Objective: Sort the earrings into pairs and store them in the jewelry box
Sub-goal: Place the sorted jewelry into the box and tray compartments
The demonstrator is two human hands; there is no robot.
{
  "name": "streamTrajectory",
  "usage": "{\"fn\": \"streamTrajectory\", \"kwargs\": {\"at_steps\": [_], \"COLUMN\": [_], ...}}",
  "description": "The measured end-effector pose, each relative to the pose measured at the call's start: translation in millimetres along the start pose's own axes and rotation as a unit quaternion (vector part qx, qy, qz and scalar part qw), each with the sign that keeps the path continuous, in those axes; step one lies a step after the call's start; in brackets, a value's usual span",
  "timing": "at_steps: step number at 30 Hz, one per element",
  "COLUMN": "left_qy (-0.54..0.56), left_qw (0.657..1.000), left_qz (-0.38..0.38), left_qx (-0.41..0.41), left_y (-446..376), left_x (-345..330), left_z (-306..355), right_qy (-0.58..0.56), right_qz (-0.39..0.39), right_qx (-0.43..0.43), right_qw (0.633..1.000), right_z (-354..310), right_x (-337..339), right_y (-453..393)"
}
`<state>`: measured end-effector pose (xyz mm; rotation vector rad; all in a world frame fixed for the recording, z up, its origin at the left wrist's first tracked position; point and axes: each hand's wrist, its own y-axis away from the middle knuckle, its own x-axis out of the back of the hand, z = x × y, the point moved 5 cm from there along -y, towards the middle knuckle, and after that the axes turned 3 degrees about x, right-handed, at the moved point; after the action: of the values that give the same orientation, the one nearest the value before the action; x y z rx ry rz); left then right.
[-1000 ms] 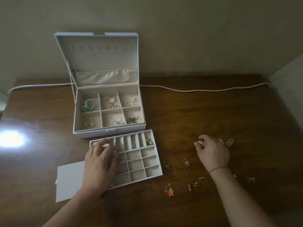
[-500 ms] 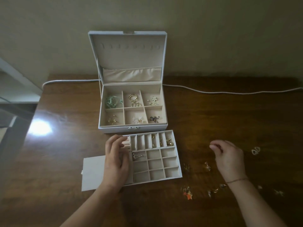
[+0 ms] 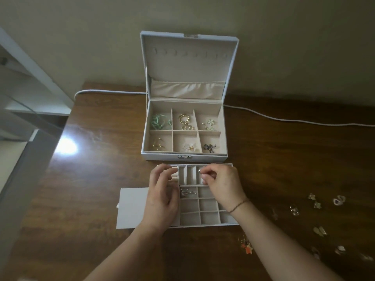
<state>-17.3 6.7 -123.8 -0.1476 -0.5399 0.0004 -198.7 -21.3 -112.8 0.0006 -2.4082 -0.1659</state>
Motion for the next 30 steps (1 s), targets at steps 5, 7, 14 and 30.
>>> {"fn": "streamTrajectory", "kwargs": {"at_steps": [5,7,14,30], "left_qy": [-0.003,-0.001,0.001,-0.036], "left_qw": [1.0,1.0,1.0,0.999], "left_qz": [-0.011,-0.014,-0.014,-0.035], "left_qx": [0.002,0.0,-0.014,-0.019], "left_y": [1.2,0.8,0.4,0.2], "left_x": [0.0,-0.3,-2.4,-7.1], "left_z": [1.1,0.6,-3.1,-5.7], "right_qy": [0.028,0.05,0.129,0.234], "right_qz": [-0.001,-0.006,-0.021,0.009], "right_qx": [-0.035,-0.021,0.002,-0.014], "right_qw": [0.999,0.998,0.991,0.972], "right_z": [1.6,-0.9,1.0,-2.9], "right_x": [-3.6,-3.6,-6.2,-10.7], "right_y": [-6.7,-6.4,6.1,-7.5]}}
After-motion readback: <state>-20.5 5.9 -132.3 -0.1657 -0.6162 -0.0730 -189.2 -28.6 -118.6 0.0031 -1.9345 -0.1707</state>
